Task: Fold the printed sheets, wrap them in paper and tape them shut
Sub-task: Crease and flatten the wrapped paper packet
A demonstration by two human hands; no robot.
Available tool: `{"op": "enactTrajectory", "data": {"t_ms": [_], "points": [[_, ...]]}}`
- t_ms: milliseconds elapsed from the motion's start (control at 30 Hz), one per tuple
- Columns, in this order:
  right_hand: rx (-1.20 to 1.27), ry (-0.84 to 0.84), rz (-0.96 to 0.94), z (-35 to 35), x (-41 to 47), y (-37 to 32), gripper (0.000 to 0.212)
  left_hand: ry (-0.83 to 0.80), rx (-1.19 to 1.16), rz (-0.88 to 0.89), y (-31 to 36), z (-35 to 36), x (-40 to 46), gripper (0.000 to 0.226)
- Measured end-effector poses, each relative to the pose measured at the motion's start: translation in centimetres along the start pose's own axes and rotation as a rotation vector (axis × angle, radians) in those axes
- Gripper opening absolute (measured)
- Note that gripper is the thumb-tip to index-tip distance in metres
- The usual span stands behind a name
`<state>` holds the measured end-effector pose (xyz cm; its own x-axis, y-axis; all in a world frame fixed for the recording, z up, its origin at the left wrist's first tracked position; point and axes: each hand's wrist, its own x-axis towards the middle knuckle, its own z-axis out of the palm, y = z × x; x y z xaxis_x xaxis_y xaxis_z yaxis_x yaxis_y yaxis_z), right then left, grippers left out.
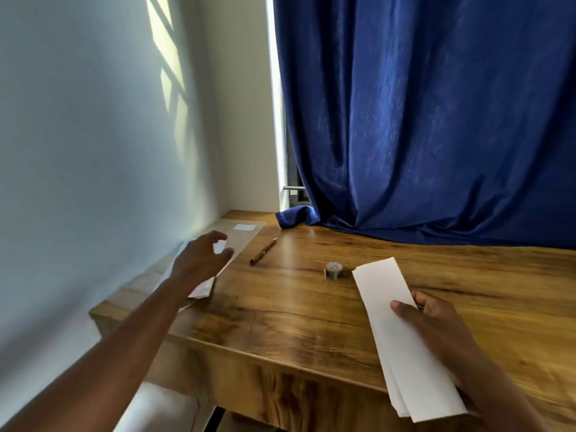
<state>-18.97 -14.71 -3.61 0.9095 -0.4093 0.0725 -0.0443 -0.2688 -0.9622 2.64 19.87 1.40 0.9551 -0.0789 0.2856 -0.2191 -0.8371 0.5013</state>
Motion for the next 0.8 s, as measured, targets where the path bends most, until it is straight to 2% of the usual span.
{"op": "enactTrajectory", "data": {"t_ms": [100,267,333,467,600,700,800], "points": [[-0.018,-0.011,0.013,0.1,0.3,0.2,0.015,-0.095,0.128,-0.114,-3.4,-0.2,2.2,0.053],[-0.028,-0.007,0.028,0.2,0.4,0.5,0.019,-0.218,0.307,-0.17,-4.6,0.9,2.4,0.087],[-0.021,-0.007,0.027,0.2,0.3,0.4,0.018,-0.248,0.365,-0.173,-4.4,1.1,2.7,0.092],[0.009,-0.01,0.013,0.2,0.1,0.2,0.01,-0.25,0.315,-0.156,-4.2,0.6,3.5,0.078],[0.011,-0.008,-0.002,0.3,0.0,0.0,0.017,-0.279,0.238,-0.169,-3.4,-0.5,3.7,0.061],[-0.016,-0.003,0.003,0.2,0.0,0.2,0.009,-0.27,0.169,-0.216,-3.6,-1.5,3.7,0.035],[-0.028,0.003,0.012,0.1,-0.1,0.2,0.018,-0.208,0.143,-0.219,-3.8,-2.6,3.3,0.02]]}}
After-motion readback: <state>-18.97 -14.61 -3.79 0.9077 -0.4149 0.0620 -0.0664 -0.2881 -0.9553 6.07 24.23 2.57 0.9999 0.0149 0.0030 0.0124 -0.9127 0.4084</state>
